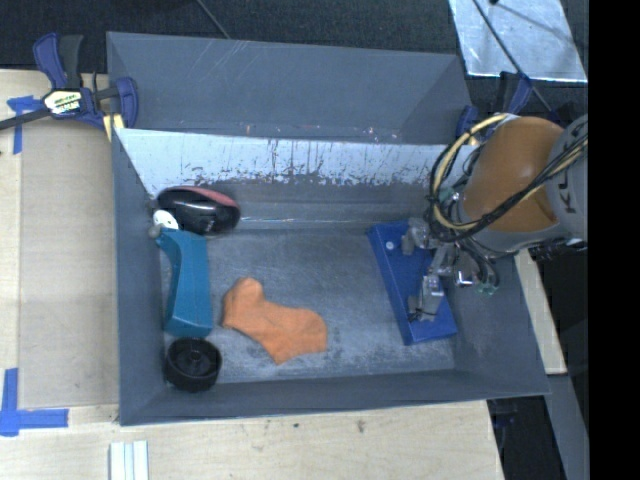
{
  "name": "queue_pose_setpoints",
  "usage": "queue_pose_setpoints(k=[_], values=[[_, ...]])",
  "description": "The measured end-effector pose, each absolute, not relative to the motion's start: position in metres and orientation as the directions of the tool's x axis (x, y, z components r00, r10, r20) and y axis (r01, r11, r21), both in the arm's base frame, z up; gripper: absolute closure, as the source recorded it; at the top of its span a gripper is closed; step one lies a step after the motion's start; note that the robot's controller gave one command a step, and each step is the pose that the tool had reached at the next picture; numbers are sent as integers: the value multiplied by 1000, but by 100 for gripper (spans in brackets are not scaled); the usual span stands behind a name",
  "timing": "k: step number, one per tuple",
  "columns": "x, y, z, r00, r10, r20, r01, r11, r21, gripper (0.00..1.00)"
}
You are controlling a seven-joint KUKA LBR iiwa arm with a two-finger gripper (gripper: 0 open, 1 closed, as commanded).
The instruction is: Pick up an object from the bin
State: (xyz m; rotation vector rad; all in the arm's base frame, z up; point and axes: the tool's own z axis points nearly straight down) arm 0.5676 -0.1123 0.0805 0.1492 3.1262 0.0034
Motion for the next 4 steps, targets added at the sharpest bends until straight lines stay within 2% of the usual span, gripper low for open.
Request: queue_pose_setpoints(k=[1, 2, 3, 4], values=[[545, -72, 105, -998, 66, 0, 66, 998, -2, 0], [546, -55, 110, -998, 61, -2, 61, 998, -1, 0], [580, -28, 89, -999, 36, -9, 36, 999, 3, 0], [576, -1, 112, -983, -182, -2, -182, 983, -1, 0]])
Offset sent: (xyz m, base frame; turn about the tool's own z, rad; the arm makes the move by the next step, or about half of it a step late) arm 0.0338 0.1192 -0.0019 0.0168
